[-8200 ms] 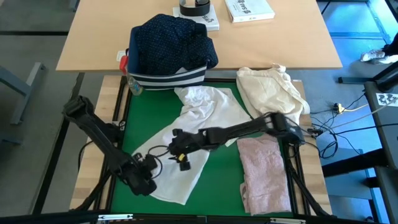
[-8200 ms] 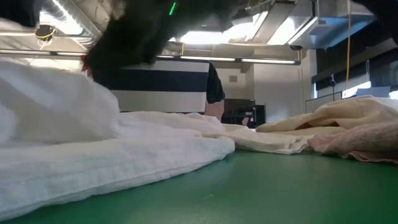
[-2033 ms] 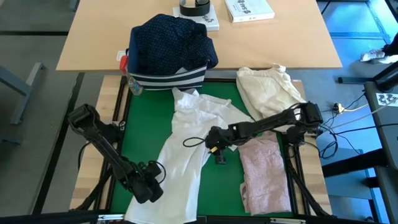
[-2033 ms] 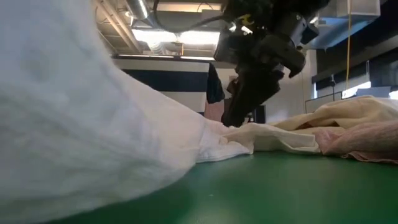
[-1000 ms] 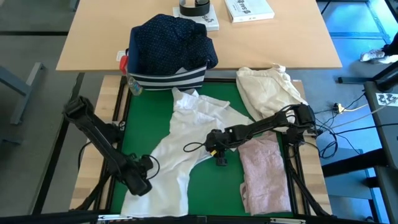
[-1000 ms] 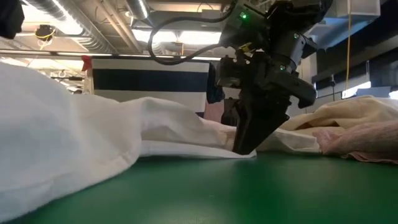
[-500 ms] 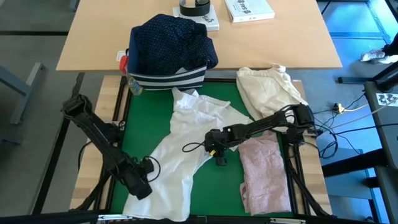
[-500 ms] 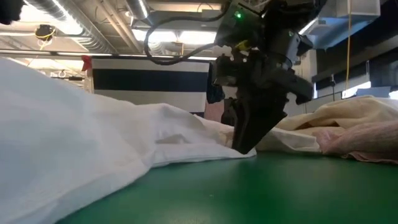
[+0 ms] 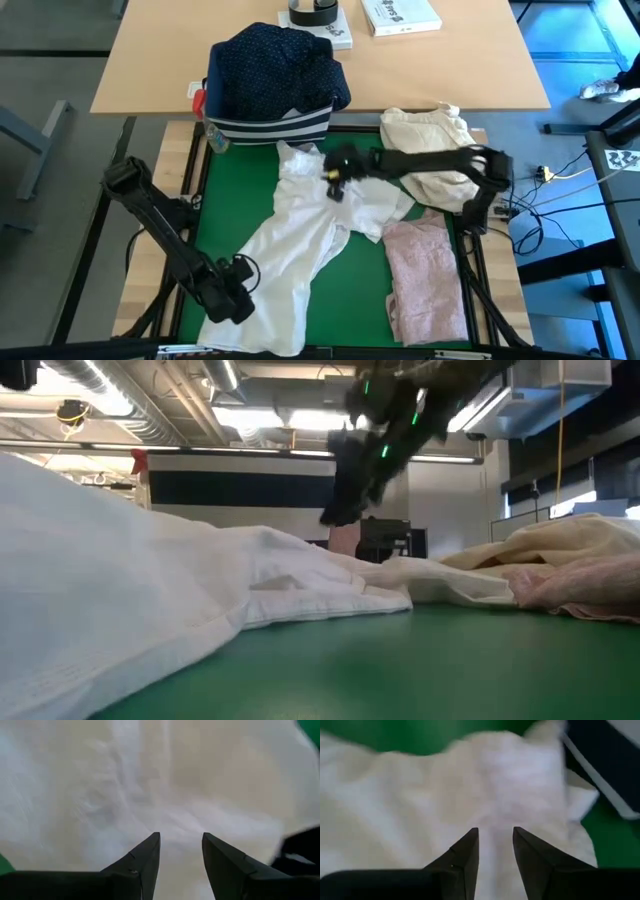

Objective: Fold laundry
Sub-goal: Fold the white polo shirt

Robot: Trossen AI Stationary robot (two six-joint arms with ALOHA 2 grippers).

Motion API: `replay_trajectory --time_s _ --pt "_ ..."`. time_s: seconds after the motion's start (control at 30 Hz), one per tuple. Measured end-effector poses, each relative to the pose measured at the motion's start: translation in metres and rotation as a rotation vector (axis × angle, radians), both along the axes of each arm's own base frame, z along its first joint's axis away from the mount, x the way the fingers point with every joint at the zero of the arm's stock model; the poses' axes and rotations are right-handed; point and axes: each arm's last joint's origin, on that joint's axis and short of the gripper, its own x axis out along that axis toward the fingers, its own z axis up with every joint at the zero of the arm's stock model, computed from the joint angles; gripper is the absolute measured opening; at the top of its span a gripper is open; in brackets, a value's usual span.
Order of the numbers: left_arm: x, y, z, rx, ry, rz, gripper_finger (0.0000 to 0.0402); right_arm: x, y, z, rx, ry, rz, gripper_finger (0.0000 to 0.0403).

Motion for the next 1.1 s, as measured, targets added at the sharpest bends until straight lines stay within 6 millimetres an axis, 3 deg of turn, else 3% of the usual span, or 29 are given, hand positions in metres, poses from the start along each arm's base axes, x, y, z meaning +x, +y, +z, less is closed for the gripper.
replay_trajectory --time_s 0.1,0.2,0.33,0.47,0.6,0.77,0.97,1.1 --pt "0.007 0.001 -0.011 0.028 0.013 0.023 0.0142 0.009 -0.027 -0.018 0.082 -0.089 -0.039 0.0121" --pt "0.014 -0.001 -0.024 0.039 0.033 0.056 0.0142 0.018 -0.041 -0.036 0.129 -0.153 -0.042 0.0121" --pt "0.021 -0.01 -0.041 -0.04 0.087 0.078 0.0143 0.02 -0.052 -0.072 0.17 -0.037 -0.076 0.0121" --pt "0.02 -0.023 -0.052 -0.119 0.139 0.062 0.0143 0.01 -0.06 -0.083 0.133 0.108 -0.147 0.0121" --pt "0.013 -0.03 -0.056 -0.134 0.18 0.056 0.0143 -0.012 -0.077 -0.078 0.06 0.262 -0.304 0.0121" --pt "0.009 -0.024 -0.051 -0.118 0.228 0.04 0.0143 -0.035 -0.104 -0.067 0.048 0.303 -0.414 0.0121" --pt "0.011 0.017 -0.028 0.005 0.302 -0.049 0.0134 -0.058 -0.136 -0.059 0.019 0.302 -0.536 0.0121" --pt "0.008 0.047 -0.012 0.09 0.386 -0.096 0.0132 -0.066 -0.144 -0.049 0.039 0.27 -0.544 0.0121"
